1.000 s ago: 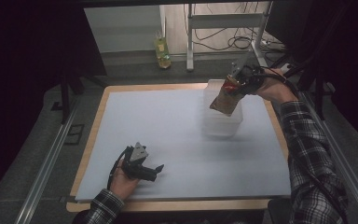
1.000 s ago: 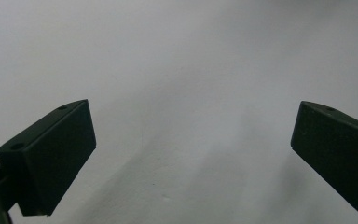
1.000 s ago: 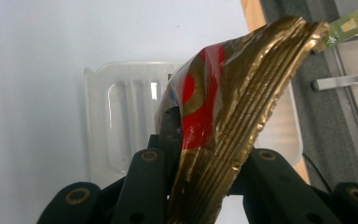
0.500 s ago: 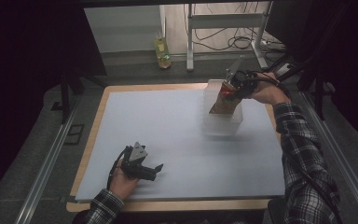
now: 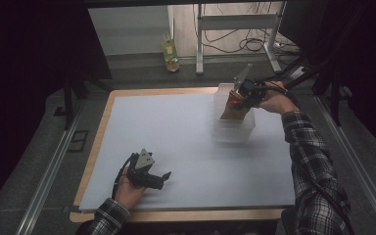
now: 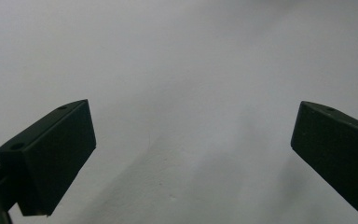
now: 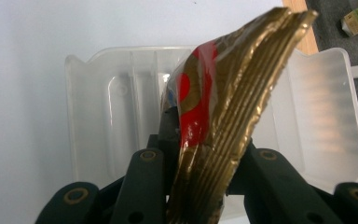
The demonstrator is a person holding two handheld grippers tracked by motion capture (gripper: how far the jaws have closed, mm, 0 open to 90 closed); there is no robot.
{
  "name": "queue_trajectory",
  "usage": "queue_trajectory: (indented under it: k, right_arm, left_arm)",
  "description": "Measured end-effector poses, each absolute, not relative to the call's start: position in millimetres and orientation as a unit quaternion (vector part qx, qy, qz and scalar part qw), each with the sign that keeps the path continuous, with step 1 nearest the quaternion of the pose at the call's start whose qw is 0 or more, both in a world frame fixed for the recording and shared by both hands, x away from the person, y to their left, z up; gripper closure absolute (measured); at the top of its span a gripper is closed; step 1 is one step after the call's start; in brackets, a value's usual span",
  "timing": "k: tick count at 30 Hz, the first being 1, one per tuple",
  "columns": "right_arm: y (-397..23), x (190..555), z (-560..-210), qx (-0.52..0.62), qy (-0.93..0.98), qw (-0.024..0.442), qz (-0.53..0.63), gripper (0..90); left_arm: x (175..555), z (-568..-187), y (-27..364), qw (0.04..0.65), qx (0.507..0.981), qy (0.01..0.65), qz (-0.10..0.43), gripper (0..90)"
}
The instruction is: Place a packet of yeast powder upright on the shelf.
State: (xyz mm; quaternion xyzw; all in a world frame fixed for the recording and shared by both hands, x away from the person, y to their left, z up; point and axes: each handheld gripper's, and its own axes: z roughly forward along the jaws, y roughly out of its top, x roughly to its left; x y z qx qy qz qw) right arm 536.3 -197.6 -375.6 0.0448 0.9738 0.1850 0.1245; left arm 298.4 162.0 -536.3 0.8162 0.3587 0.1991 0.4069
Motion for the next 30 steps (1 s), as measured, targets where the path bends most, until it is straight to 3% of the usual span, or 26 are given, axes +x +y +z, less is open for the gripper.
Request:
queue_trajectory:
  k: [11, 30]
  right_arm:
    - [-198, 537, -382, 0.062, 0.970, 0.121, 0.199, 67.5]
    - [-193, 532, -385, 0.101, 0.956, 0.154, 0.227, 21.0]
  left_arm:
    - [298, -537, 161, 0.404, 0.818, 0.357, 0.199, 0.0]
    - [299, -537, 161, 0.398, 0.822, 0.355, 0.198, 0.0]
